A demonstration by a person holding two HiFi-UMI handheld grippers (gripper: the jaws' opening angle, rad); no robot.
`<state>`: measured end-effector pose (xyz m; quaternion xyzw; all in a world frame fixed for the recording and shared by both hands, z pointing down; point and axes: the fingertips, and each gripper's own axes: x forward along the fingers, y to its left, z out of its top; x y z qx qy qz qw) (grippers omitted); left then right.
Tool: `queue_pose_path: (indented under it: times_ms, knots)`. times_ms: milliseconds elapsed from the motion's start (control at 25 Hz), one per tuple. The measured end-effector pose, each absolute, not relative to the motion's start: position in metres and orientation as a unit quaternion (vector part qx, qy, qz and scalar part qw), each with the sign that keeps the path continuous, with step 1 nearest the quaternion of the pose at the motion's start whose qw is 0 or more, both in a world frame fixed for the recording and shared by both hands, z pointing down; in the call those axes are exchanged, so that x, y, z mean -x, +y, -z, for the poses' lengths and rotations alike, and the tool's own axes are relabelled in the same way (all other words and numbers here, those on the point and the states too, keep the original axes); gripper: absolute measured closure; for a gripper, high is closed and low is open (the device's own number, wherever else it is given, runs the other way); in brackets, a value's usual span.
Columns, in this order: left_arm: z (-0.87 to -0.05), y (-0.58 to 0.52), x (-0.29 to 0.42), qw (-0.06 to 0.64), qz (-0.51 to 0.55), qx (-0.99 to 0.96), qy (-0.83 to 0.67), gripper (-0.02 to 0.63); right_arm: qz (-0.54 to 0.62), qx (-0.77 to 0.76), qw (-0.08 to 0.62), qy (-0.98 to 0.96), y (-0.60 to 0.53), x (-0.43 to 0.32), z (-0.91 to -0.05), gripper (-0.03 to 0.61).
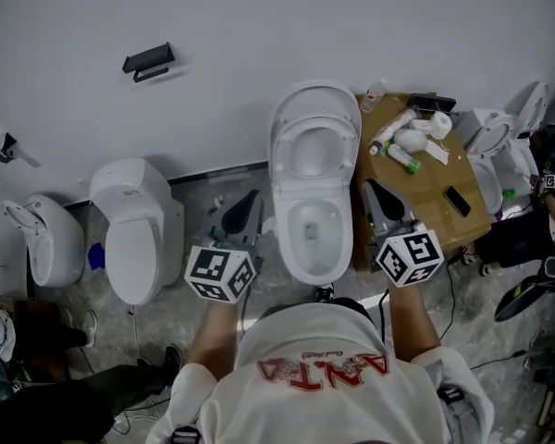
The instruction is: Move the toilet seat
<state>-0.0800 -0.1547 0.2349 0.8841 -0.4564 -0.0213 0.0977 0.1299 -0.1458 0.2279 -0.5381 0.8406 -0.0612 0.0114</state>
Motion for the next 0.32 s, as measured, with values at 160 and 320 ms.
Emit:
queue_pose_path:
  times_ms: [160, 320]
  knots:
    - [-0.235, -0.155, 0.074, 0.098, 0.022, -0.883, -0.458, 0.600, 0.061, 0.535, 0.010, 0.843, -0.147, -0.135, -0.229, 0.577]
    - [-0.235, -0.154, 0.065, 0.097, 0.020, -0.884, -0.457, 0.600, 0.062, 0.534, 0.007, 0.843, -0.145, -0.143, -0.230, 0.577]
